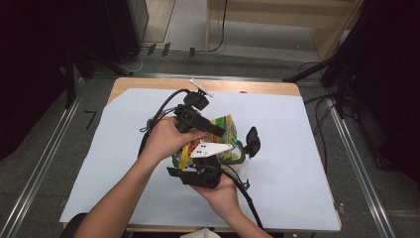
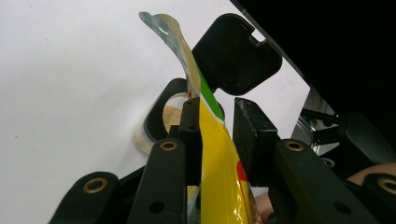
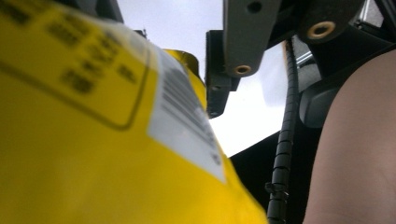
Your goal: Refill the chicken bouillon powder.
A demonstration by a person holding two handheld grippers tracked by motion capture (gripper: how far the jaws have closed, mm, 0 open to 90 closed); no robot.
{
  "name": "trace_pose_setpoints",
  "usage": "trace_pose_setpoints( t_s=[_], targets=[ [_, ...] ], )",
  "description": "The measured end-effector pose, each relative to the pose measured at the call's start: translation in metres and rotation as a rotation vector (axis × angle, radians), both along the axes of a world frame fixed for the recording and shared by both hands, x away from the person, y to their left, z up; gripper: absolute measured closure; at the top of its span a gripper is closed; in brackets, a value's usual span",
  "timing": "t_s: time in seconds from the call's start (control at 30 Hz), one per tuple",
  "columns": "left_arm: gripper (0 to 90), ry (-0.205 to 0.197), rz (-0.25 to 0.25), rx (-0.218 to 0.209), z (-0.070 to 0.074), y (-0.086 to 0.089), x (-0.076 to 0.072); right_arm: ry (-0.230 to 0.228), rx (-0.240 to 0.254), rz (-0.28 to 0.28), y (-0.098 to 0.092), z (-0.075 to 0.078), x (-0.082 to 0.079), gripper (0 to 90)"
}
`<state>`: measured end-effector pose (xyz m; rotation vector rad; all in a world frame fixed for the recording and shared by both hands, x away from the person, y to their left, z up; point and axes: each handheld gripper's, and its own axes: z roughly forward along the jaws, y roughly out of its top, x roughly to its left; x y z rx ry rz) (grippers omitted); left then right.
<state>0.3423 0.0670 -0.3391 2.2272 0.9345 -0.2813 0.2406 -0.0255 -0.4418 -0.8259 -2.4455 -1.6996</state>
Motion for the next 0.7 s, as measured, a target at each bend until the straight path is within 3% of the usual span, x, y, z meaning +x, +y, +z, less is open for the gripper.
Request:
trace_pose_setpoints(
  t_s=[0.7],
  targets=[
    [73.5,-0.010,0.003,0.001,-0.0003,0.0001,0.0002,0.000,0.000,-0.002,-0.0006,-0.0009,0.0017,69.8]
  ],
)
